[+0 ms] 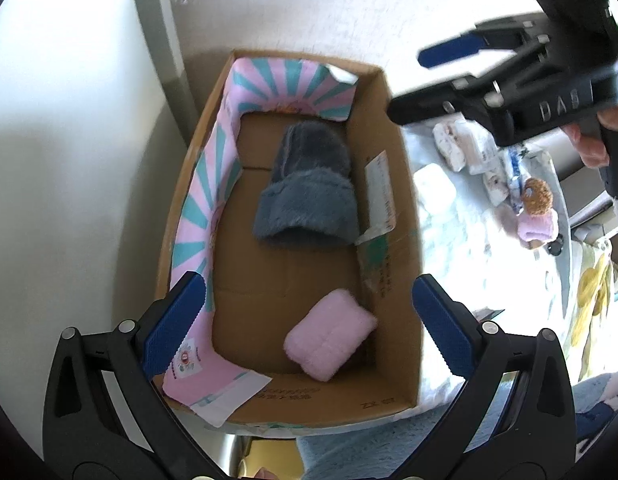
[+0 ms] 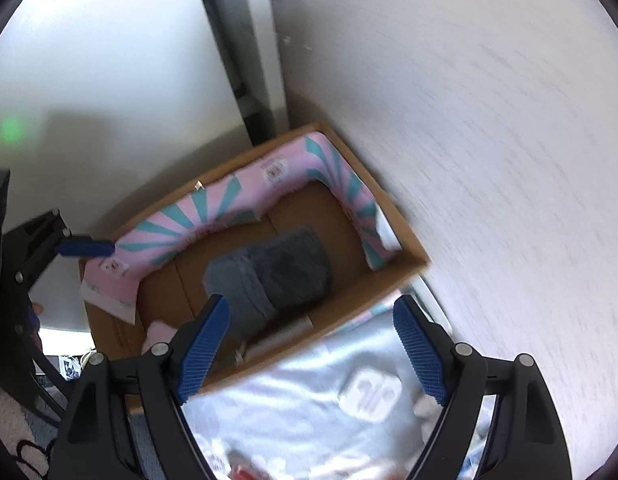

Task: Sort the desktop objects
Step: 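Return both tools to the table items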

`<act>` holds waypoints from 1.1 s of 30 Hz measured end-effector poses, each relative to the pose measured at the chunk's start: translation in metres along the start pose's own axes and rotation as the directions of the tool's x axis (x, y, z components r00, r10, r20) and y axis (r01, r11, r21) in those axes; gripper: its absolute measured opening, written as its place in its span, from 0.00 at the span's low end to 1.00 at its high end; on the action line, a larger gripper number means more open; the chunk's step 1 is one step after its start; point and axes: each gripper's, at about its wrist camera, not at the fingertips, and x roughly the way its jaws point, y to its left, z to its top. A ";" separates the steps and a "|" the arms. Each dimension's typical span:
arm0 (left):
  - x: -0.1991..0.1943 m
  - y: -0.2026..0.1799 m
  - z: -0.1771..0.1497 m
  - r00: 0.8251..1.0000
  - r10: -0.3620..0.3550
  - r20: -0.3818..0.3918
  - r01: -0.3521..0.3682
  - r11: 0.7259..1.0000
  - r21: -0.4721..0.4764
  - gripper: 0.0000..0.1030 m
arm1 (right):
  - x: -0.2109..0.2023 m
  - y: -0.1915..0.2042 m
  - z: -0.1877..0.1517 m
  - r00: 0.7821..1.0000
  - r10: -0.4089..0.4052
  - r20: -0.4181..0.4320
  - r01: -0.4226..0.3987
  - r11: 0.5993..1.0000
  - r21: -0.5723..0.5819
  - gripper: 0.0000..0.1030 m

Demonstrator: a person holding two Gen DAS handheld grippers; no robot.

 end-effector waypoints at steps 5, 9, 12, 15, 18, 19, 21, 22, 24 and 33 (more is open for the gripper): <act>-0.025 -0.011 0.011 0.998 -0.040 0.057 0.038 0.999 0.027 1.00 | -0.036 -0.012 -0.029 0.998 -0.034 0.054 0.033 0.999 0.015 0.79; -0.034 -0.029 0.023 0.996 -0.026 0.086 0.019 0.997 0.078 1.00 | -0.066 -0.035 -0.062 0.997 -0.053 0.055 0.048 0.995 0.085 0.79; -0.036 -0.042 0.032 0.995 -0.008 0.097 -0.002 0.995 0.102 1.00 | -0.089 -0.056 -0.091 0.994 -0.081 0.071 0.069 0.986 0.154 0.79; -0.041 -0.063 0.039 0.994 -0.022 0.104 0.006 0.988 0.155 1.00 | -0.112 -0.078 -0.122 0.988 -0.133 0.084 0.110 0.967 0.230 0.79; -0.040 -0.082 0.045 0.993 -0.046 0.109 0.024 0.982 0.189 1.00 | -0.136 -0.099 -0.156 0.978 -0.186 0.094 0.150 0.942 0.300 0.79; -0.040 -0.090 0.048 0.993 -0.050 0.110 0.027 0.980 0.199 1.00 | -0.142 -0.104 -0.166 0.975 -0.197 0.097 0.157 0.934 0.321 0.79; -0.038 -0.105 0.053 0.992 -0.059 0.111 0.034 0.976 0.217 1.00 | -0.154 -0.114 -0.188 0.971 -0.218 0.101 0.168 0.916 0.363 0.79; -0.037 -0.115 0.055 0.991 -0.069 0.113 0.041 0.972 0.231 1.00 | -0.157 -0.117 -0.198 0.969 -0.225 0.100 0.172 0.909 0.379 0.79; -0.035 -0.132 0.059 0.989 -0.093 0.112 0.061 0.964 0.258 1.00 | -0.162 -0.124 -0.221 0.967 -0.239 0.089 0.182 0.892 0.414 0.79; -0.010 -0.206 0.069 0.978 -0.201 0.047 0.174 0.925 0.337 1.00 | -0.154 -0.130 -0.290 0.974 -0.217 0.072 0.153 0.855 0.496 0.79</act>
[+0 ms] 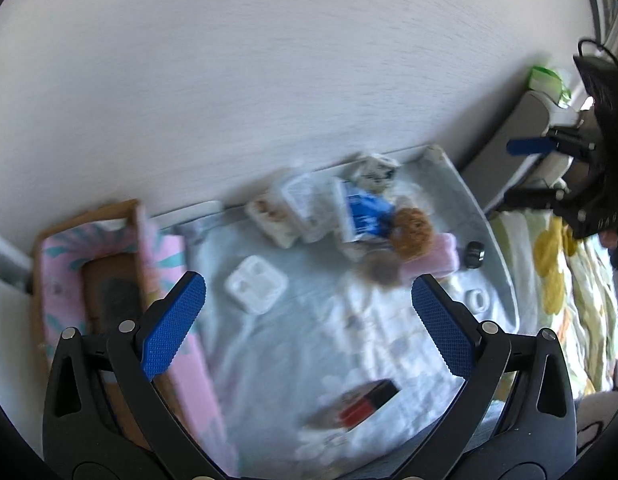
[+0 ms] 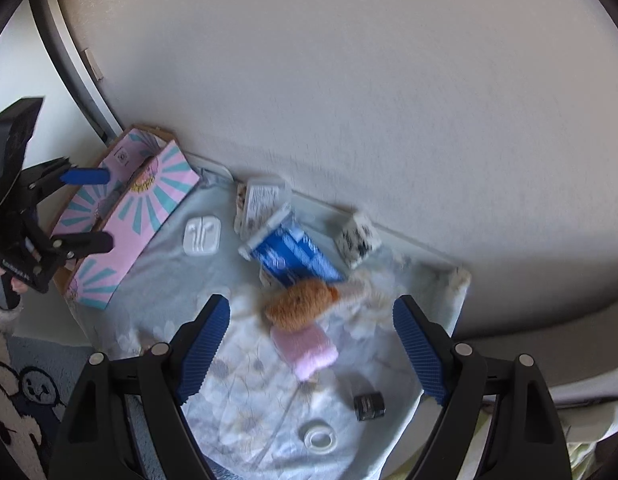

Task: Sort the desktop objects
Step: 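Return both tools to the table items, then grasp blue-and-white packet with left tool while right tool grasps pink fuzzy item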

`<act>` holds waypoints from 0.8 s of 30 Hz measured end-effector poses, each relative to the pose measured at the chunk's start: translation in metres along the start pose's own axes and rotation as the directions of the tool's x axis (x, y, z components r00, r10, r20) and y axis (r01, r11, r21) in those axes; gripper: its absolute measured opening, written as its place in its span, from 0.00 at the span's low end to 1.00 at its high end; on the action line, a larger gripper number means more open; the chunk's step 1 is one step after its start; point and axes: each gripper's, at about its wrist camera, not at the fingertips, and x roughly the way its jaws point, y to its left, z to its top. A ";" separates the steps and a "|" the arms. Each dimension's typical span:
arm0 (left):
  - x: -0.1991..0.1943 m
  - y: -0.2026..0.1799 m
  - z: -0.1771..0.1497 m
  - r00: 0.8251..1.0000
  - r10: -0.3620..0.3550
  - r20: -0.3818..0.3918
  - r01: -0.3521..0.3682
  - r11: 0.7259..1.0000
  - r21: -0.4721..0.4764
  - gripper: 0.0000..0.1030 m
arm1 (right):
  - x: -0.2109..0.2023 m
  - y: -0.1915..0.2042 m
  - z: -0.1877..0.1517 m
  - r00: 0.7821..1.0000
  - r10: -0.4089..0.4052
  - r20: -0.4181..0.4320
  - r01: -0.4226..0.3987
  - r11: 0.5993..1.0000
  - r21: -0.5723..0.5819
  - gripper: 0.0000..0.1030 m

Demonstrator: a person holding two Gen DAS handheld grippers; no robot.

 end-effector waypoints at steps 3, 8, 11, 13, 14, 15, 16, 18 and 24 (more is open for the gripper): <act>0.018 -0.012 0.008 0.999 -0.044 -0.009 0.044 0.999 -0.012 1.00 | 0.006 -0.009 -0.020 1.000 0.018 -0.007 -0.018 1.000 0.008 0.79; 0.054 -0.025 0.021 0.998 -0.064 -0.023 0.063 0.997 -0.052 0.99 | 0.026 -0.012 -0.042 0.998 0.058 -0.012 -0.058 0.998 -0.006 0.79; 0.084 -0.030 0.026 0.998 -0.054 -0.045 0.050 0.995 -0.082 0.97 | 0.045 -0.011 -0.055 0.996 0.092 -0.018 -0.092 0.996 -0.020 0.79; 0.103 -0.032 0.027 0.997 -0.051 -0.059 0.045 0.994 -0.098 0.94 | 0.059 -0.011 -0.062 0.993 0.117 -0.024 -0.117 0.993 -0.029 0.79; 0.112 -0.034 0.028 0.997 -0.048 -0.068 0.041 0.994 -0.105 0.93 | 0.065 -0.010 -0.065 0.992 0.127 -0.026 -0.128 0.991 -0.034 0.79; 0.119 -0.035 0.028 0.996 -0.046 -0.074 0.038 0.993 -0.112 0.92 | 0.071 -0.010 -0.068 0.990 0.136 -0.024 -0.137 0.990 -0.045 0.79; 0.126 -0.036 0.029 0.996 -0.044 -0.079 0.035 0.992 -0.118 0.90 | 0.075 -0.009 -0.070 0.990 0.142 -0.022 -0.143 0.988 -0.056 0.79; 0.137 -0.037 0.031 0.995 -0.039 -0.088 0.027 0.992 -0.125 0.90 | 0.086 -0.009 -0.074 0.988 0.151 -0.025 -0.153 0.985 -0.077 0.79; 0.165 -0.032 0.033 0.992 -0.027 -0.121 0.008 0.988 -0.155 0.79 | 0.112 -0.012 -0.077 0.981 0.188 -0.048 -0.192 0.976 -0.099 0.79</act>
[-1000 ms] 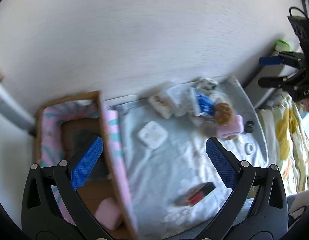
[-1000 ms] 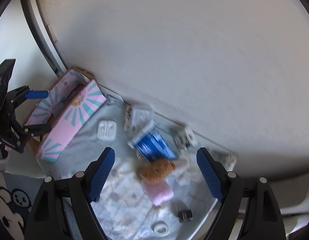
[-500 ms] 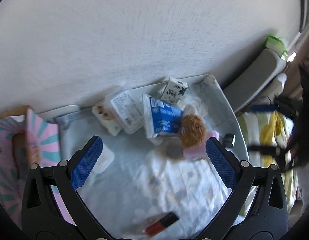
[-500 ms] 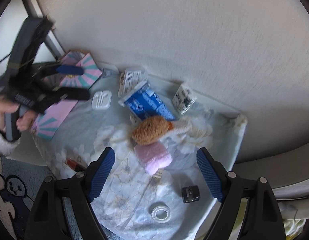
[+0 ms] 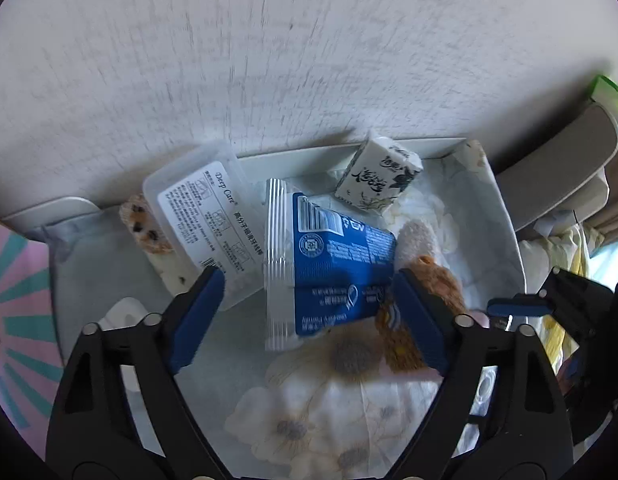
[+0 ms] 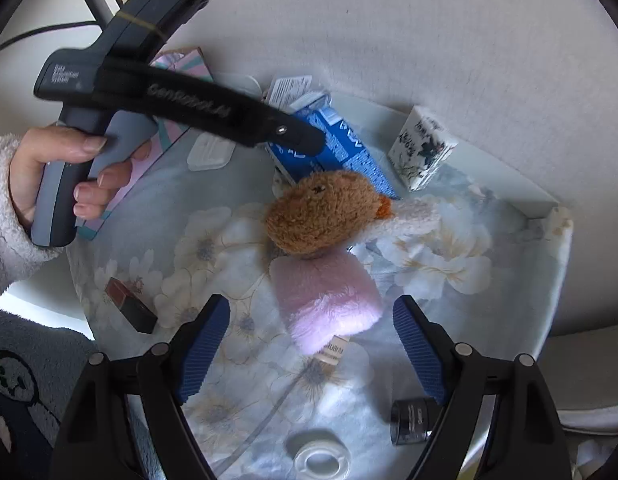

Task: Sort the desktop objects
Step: 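Grasp blue-and-white packet with left tool while right tool grasps pink fuzzy item, then lift and carry both held items over the cardboard box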

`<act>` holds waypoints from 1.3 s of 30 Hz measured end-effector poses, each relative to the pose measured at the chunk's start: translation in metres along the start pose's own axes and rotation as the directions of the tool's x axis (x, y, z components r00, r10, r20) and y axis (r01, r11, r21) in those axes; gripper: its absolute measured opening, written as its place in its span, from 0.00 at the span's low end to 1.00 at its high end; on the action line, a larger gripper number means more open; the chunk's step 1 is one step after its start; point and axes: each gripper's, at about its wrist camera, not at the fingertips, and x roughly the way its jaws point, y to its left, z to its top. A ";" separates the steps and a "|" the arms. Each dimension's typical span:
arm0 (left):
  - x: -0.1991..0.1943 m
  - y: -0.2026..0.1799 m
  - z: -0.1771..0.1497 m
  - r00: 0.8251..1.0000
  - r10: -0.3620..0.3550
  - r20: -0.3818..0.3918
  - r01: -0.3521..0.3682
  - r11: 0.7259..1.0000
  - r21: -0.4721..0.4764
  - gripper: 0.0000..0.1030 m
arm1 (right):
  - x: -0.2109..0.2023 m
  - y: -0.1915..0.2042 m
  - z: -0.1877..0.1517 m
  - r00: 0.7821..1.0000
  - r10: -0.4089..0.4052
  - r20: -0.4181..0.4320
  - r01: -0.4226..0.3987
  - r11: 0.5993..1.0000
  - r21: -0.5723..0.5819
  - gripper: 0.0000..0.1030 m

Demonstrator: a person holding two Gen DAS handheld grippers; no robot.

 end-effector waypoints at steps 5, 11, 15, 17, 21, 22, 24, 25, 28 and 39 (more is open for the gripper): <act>0.004 0.000 0.002 1.000 0.001 0.004 -0.001 1.000 0.000 0.72 | 0.011 -0.003 0.001 1.000 0.002 -0.003 -0.002 1.000 -0.028 0.79; 0.004 -0.007 0.004 1.000 0.012 -0.002 -0.012 0.999 0.031 0.47 | 0.020 0.001 0.002 1.000 -0.014 -0.006 0.013 0.996 -0.083 0.57; 0.005 -0.009 0.003 1.000 0.007 -0.002 -0.007 0.999 0.037 0.44 | 0.023 0.002 0.000 1.000 -0.007 -0.014 0.006 0.995 -0.098 0.42; 0.005 -0.008 0.002 0.999 -0.039 -0.005 0.039 0.999 0.022 0.31 | 0.022 0.002 -0.002 1.000 -0.001 -0.006 0.001 0.996 -0.094 0.39; 0.000 -0.014 0.002 0.999 -0.046 -0.005 0.046 0.998 0.043 0.28 | 0.017 0.000 -0.005 1.000 0.011 -0.005 -0.011 0.997 -0.081 0.36; -0.002 -0.017 0.002 0.999 -0.044 -0.003 0.044 0.998 0.050 0.28 | 0.015 0.000 -0.006 1.000 0.008 -0.002 -0.008 0.997 -0.079 0.36; -0.005 -0.020 0.003 0.999 -0.050 -0.002 0.050 0.997 0.057 0.26 | 0.010 -0.001 -0.008 1.000 0.007 0.001 -0.007 0.997 -0.073 0.36; -0.008 -0.022 0.003 0.998 -0.055 0.000 0.055 0.997 0.059 0.25 | 0.007 -0.001 -0.009 1.000 0.005 0.004 -0.005 0.998 -0.067 0.36; -0.021 -0.028 0.004 0.999 -0.047 0.012 0.046 0.996 0.081 0.22 | -0.003 -0.003 -0.013 1.000 0.008 0.013 -0.008 0.999 -0.045 0.36; -0.050 -0.026 -0.001 0.998 -0.044 0.042 0.039 0.992 0.123 0.19 | -0.025 -0.009 -0.012 0.999 -0.013 0.042 0.011 0.999 0.041 0.36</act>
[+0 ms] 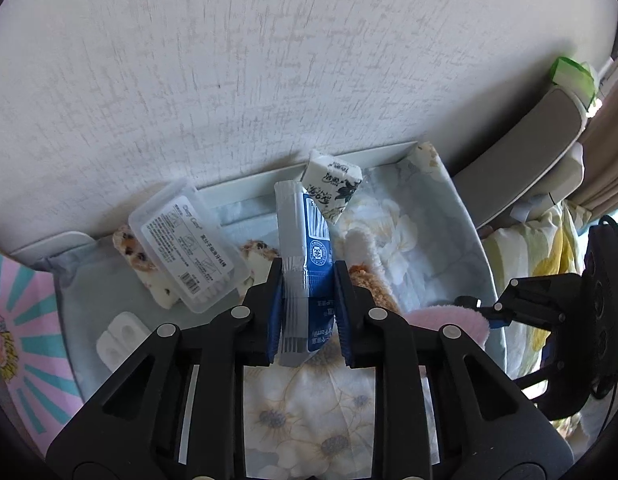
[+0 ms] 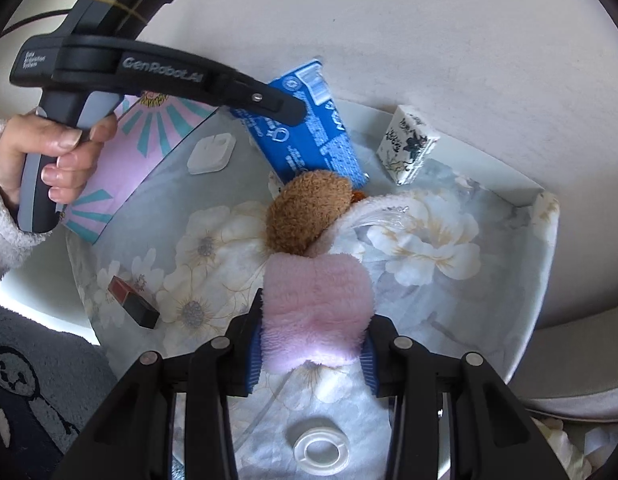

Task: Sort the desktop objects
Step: 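Lift and carry both held items over the cardboard box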

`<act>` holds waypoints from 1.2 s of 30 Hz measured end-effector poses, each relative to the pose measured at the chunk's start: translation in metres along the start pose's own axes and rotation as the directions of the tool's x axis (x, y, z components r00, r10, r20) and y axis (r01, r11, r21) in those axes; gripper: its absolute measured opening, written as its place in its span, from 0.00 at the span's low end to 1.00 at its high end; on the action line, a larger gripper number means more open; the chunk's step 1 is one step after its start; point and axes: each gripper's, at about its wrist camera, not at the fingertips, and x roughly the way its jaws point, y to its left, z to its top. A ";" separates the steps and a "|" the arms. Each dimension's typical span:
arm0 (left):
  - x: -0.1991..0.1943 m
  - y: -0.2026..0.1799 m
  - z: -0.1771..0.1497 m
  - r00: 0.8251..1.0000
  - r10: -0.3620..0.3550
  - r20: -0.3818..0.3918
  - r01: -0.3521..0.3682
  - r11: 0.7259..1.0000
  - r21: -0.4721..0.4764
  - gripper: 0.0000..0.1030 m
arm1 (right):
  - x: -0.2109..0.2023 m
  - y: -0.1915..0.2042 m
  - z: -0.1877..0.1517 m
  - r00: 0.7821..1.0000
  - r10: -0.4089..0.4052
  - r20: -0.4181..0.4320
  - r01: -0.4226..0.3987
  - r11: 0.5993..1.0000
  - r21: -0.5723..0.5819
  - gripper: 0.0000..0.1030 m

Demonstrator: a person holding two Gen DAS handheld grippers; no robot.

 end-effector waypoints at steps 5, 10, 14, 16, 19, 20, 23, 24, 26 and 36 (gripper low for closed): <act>-0.025 -0.001 0.000 1.000 -0.003 0.027 0.002 1.000 0.020 0.19 | -0.013 0.002 -0.002 1.000 -0.029 0.000 0.029 0.999 0.020 0.35; -0.061 0.004 0.000 0.998 -0.008 0.062 0.006 1.000 0.029 0.19 | -0.032 0.002 0.002 0.998 -0.057 0.012 0.056 0.997 0.061 0.35; -0.093 0.009 -0.001 0.995 -0.014 0.103 0.011 0.999 0.030 0.19 | -0.050 0.004 0.011 0.996 -0.077 0.034 0.074 0.994 0.082 0.35; -0.110 0.011 -0.001 0.992 -0.008 0.129 0.004 0.999 0.032 0.19 | -0.057 0.008 0.018 0.995 -0.085 0.043 0.082 0.993 0.081 0.35; -0.137 0.019 -0.002 0.987 -0.002 0.163 -0.003 1.000 0.031 0.19 | -0.065 0.016 0.033 0.994 -0.095 0.057 0.092 0.994 0.058 0.35; -0.147 0.022 -0.003 0.985 0.002 0.175 -0.008 0.999 0.031 0.19 | -0.067 0.019 0.038 0.993 -0.097 0.063 0.093 0.994 0.050 0.35; -0.170 0.030 -0.006 0.980 0.022 0.200 -0.028 0.999 0.030 0.19 | -0.071 0.029 0.057 0.993 -0.093 0.076 0.091 0.996 0.026 0.35; -0.180 0.034 -0.007 0.977 0.030 0.211 -0.037 0.999 0.027 0.19 | -0.072 0.033 0.063 0.993 -0.091 0.081 0.090 0.996 0.013 0.35; -0.193 0.041 -0.010 0.973 0.041 0.226 -0.046 0.999 0.018 0.19 | -0.073 0.041 0.077 0.992 -0.087 0.089 0.088 0.996 -0.010 0.35; -0.255 0.086 -0.041 0.949 0.135 0.283 -0.114 0.990 -0.088 0.19 | -0.064 0.098 0.141 0.994 -0.022 0.109 0.040 0.985 -0.167 0.35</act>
